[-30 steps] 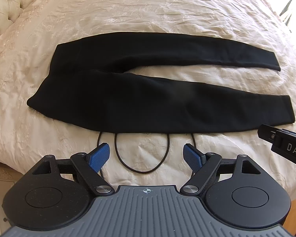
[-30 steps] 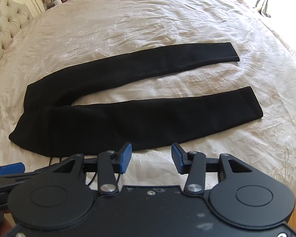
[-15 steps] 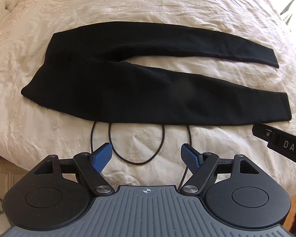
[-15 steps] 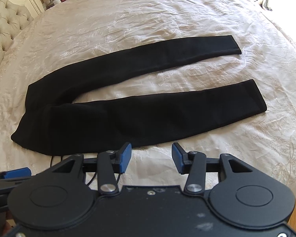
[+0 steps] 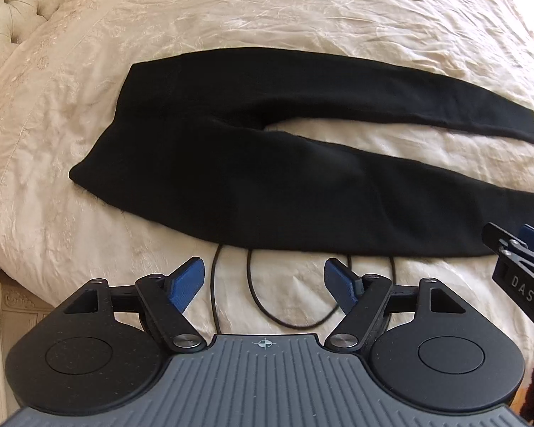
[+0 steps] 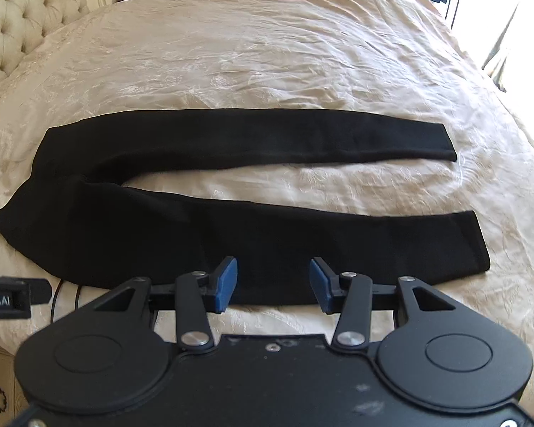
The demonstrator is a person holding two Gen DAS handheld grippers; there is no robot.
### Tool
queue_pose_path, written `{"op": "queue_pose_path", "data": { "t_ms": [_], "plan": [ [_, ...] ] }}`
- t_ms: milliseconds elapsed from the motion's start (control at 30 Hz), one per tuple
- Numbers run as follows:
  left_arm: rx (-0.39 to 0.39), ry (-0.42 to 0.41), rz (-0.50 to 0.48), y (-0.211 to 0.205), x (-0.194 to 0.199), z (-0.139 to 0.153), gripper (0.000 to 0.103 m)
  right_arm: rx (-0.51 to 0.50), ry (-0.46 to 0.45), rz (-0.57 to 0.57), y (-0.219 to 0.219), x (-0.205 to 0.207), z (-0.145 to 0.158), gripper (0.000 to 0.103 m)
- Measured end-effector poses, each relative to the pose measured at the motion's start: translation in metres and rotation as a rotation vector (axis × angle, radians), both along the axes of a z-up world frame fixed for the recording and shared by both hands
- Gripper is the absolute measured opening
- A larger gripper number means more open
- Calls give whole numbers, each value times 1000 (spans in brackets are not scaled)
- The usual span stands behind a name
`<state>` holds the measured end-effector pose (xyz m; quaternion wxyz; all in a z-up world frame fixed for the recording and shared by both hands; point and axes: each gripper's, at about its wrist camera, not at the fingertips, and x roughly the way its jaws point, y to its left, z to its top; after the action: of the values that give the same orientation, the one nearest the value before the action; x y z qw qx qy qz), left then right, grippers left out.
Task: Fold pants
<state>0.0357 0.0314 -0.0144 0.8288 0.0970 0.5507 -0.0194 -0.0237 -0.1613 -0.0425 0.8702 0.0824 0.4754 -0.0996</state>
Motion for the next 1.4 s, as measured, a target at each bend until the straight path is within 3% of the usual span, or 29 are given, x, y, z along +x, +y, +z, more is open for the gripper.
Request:
{"op": "queue_pose_path", "data": {
  "t_ms": [233, 467, 700, 900, 1100, 1200, 1300, 1367, 1400],
  "plan": [
    [-54, 61, -23, -5, 73, -3, 73, 66, -19, 80, -22, 55, 0, 48],
    [-32, 47, -10, -4, 147, -17, 73, -44, -5, 176, -50, 149, -20, 48],
    [-30, 122, 28, 14, 198, -41, 72, -164, 33, 388, -69, 237, -56, 48],
    [-4, 177, 41, 25, 221, -62, 72, -236, 49, 597, -71, 284, -87, 48],
    [7, 189, 59, 36, 232, -73, 72, -264, 199, 888, -68, 319, -130, 48],
    [10, 198, 66, 40, 235, -77, 72, -232, 243, 957, -69, 326, -141, 48],
    [5, 202, 69, 39, 239, -79, 72, -144, 304, 927, -74, 338, -142, 38],
    [1, 201, 66, 36, 244, -80, 72, -100, 324, 901, -76, 339, -141, 6],
    [-5, 199, 61, 34, 247, -79, 72, -119, 316, 902, -75, 335, -139, 5]
  ]
}}
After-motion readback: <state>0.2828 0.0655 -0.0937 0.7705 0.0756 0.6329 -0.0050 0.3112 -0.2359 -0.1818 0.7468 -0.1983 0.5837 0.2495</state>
